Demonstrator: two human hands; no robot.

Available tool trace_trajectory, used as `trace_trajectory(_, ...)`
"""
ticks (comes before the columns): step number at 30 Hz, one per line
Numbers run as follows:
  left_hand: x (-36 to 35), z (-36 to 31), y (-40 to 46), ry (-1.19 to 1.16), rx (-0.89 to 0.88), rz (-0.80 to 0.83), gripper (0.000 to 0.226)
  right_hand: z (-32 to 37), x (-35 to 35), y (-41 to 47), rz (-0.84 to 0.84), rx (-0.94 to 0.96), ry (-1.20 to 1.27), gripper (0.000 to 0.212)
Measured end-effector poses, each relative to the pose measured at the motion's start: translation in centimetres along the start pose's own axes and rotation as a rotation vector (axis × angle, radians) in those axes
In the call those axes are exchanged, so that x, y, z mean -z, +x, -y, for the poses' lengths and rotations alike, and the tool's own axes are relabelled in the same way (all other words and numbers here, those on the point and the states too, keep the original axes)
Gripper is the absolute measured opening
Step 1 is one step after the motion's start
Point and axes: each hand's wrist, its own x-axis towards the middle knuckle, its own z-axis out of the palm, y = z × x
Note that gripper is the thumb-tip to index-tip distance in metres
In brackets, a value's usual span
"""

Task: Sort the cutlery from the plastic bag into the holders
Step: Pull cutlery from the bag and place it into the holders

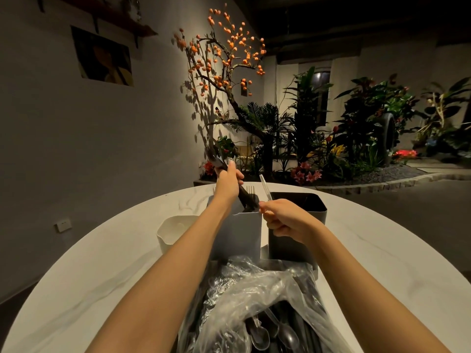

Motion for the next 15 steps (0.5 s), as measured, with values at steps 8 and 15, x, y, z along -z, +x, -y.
trace_trajectory(8,-0.1,0.6,-0.9,0.34,-0.042,0.43,0.012,-0.3,0.2,0.2,0.022,0.018,-0.003,0.031)
trace_trajectory(15,0.6,0.4,-1.0,0.382,-0.03,0.469,0.041,-0.3,0.4,-0.1,0.004,0.035,-0.024,0.025)
